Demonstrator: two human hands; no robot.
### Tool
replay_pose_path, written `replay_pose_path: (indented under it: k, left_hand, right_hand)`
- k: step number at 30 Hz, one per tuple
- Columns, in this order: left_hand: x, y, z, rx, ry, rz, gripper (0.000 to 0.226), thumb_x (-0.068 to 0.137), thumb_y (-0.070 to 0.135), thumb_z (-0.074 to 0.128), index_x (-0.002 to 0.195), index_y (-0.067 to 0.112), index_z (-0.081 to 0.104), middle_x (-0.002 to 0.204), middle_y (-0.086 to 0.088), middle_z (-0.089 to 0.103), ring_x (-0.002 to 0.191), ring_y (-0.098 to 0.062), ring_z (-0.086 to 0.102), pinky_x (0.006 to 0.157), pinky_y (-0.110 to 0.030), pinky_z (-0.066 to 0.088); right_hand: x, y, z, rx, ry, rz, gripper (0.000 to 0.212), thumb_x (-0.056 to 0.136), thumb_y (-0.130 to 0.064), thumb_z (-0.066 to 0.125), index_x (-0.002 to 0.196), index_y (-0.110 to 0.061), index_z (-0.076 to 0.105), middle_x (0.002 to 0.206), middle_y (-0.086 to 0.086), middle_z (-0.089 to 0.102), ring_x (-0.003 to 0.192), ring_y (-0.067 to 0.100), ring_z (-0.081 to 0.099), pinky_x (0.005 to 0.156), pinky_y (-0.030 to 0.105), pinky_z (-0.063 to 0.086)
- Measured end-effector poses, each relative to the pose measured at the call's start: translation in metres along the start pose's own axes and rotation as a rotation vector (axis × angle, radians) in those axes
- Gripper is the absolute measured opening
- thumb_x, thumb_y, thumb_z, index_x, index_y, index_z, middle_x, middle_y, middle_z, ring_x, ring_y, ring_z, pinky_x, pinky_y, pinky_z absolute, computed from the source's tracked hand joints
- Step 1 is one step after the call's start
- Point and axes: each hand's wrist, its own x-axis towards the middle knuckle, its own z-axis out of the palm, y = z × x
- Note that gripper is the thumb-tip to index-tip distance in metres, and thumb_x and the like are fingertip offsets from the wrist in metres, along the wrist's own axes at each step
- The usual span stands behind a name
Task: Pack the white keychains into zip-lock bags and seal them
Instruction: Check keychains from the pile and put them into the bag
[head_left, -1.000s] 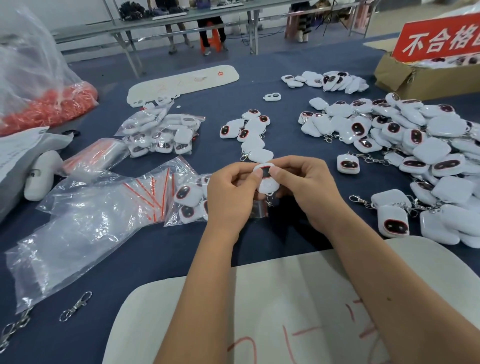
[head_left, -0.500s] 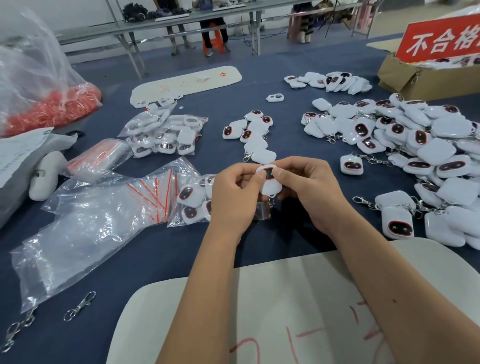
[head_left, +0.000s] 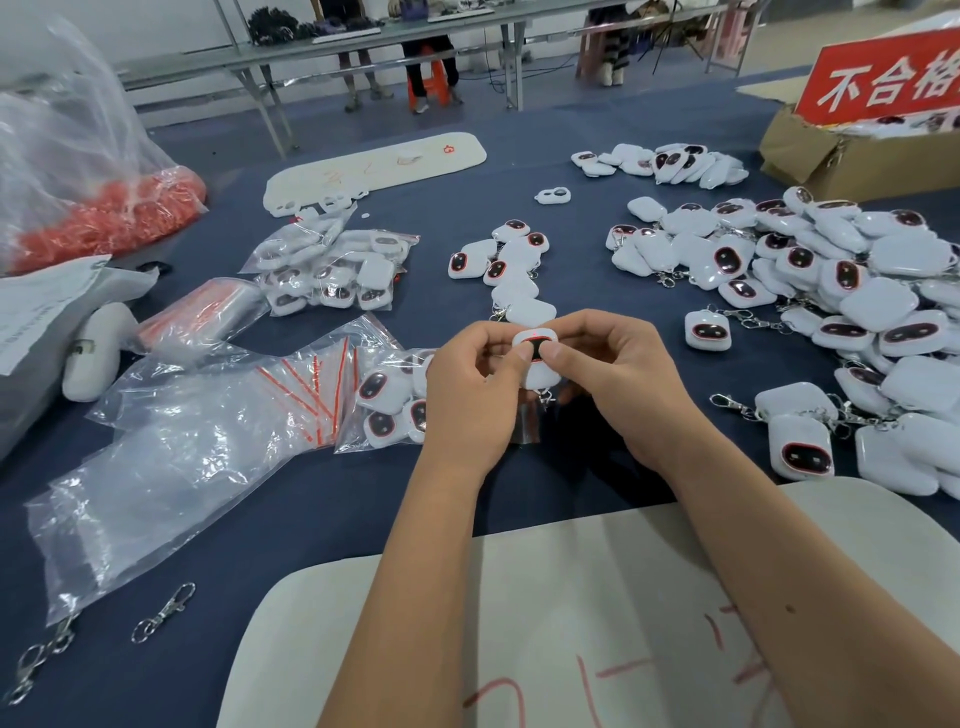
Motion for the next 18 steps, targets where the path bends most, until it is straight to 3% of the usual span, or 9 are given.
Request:
replay_pose_path:
  k: [2,6,10,12,18]
  left_hand:
    - [-0.0002,-0.0005,0.0004,-0.008,-0.015,-0.005,0.01,0.099,0.013,0.067,0.103,0.015,0.075,0.098,0.001,0.076,0.096,-0.02,0.07,0.082,-0.043,0.063]
    - [-0.0009,-0.0011,-0.0002,-0.028,-0.043,0.004,0.009,0.1,0.013,0.066,0.104,0.014,0.074,0.101,-0.002,0.075,0.098,-0.025,0.069,0.068,-0.026,0.061]
    - [-0.0004,-0.0004,-0.0012,-0.023,-0.035,0.006,0.009,0.099,0.015,0.067,0.104,0.015,0.075,0.099,0.0,0.075,0.098,-0.022,0.07,0.081,-0.049,0.063]
    - [-0.0006,0.0001,-0.0014,-0.009,-0.041,0.013,0.009,0.099,0.014,0.067,0.103,0.016,0.075,0.099,0.0,0.075,0.097,-0.023,0.07,0.083,-0.052,0.061]
    - [-0.0002,0.0001,-0.0033,-0.068,-0.04,0.034,0.009,0.097,0.012,0.069,0.102,0.014,0.077,0.095,-0.01,0.073,0.094,-0.034,0.067,0.07,-0.032,0.063]
  right_hand:
    - [0.0,0.001,0.0001,-0.025,0.02,-0.02,0.01,0.096,-0.011,0.073,0.097,-0.019,0.08,0.088,0.003,0.079,0.078,0.01,0.069,0.071,0.028,0.06]
    - [0.0005,0.0019,-0.0017,-0.048,0.035,-0.029,0.01,0.094,-0.011,0.076,0.091,-0.02,0.08,0.074,-0.003,0.074,0.065,0.006,0.063,0.063,0.02,0.052]
    - [0.001,0.0012,-0.0014,-0.004,0.015,-0.008,0.008,0.095,-0.01,0.075,0.094,-0.017,0.079,0.079,0.003,0.075,0.068,0.012,0.064,0.062,0.025,0.055]
    - [0.0015,0.0014,-0.0016,-0.005,0.016,-0.008,0.006,0.094,-0.009,0.076,0.093,-0.015,0.078,0.078,0.005,0.075,0.067,0.013,0.064,0.061,0.026,0.055]
    - [0.0021,0.0007,-0.004,0.043,0.004,-0.009,0.007,0.094,-0.007,0.076,0.094,-0.013,0.079,0.081,0.004,0.076,0.072,0.011,0.066,0.06,0.024,0.054]
